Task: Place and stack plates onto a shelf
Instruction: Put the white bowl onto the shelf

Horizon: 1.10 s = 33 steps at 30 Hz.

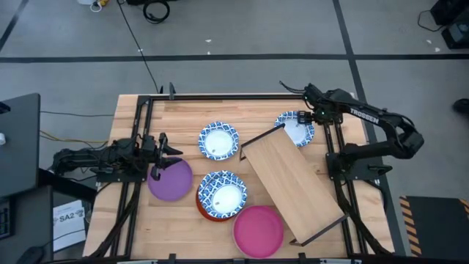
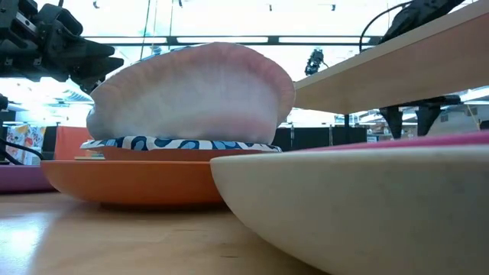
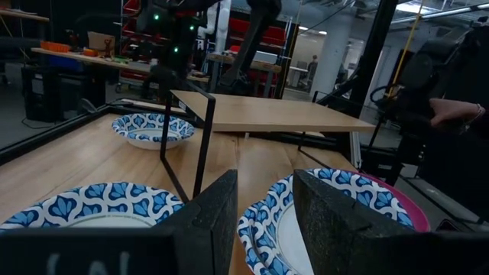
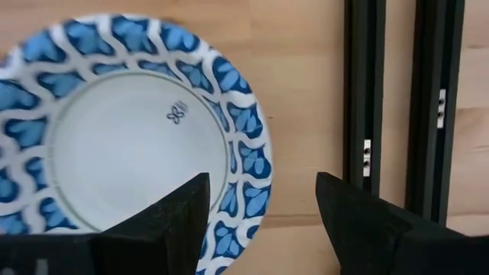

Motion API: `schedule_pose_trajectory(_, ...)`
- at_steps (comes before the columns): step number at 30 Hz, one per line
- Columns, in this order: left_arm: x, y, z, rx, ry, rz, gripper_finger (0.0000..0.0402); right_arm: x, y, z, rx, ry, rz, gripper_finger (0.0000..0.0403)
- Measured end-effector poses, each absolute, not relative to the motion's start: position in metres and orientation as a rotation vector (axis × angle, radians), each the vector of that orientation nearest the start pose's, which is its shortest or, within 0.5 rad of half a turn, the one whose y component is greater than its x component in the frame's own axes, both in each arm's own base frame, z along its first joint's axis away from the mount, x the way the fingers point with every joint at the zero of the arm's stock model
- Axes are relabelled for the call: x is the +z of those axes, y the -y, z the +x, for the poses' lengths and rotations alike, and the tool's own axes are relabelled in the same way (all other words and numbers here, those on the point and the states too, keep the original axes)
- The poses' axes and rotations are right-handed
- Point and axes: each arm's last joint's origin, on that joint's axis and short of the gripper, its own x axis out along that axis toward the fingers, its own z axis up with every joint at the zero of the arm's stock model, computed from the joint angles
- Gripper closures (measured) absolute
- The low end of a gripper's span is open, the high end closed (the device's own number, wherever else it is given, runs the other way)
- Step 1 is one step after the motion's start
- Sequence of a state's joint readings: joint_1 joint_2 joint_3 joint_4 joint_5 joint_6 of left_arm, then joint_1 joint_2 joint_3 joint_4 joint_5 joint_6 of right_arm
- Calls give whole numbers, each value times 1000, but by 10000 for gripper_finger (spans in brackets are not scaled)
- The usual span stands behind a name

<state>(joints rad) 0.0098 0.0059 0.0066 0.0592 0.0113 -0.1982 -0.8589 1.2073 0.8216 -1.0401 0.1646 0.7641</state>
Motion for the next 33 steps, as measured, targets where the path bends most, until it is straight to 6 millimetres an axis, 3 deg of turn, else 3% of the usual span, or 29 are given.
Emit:
schedule_pose_trajectory(6, 171, -1, 98, -7, 59, -198, 269, 194, 143, 117, -1384, -1127, 1099, 158)
schedule_pose_trajectory(12, 171, -1, 98, -7, 59, -197, 269, 175, 141, 116, -1395, -1109, 1124, 158)
schedule_pose_trajectory(27, 171, -1, 97, -7, 60, -198, 269, 139, 134, 112, -1367, -982, 1192, 159)
schedule_pose_trajectory(33, 171, -1, 98, -7, 59, -197, 269, 135, 132, 110, -1370, -987, 1194, 187)
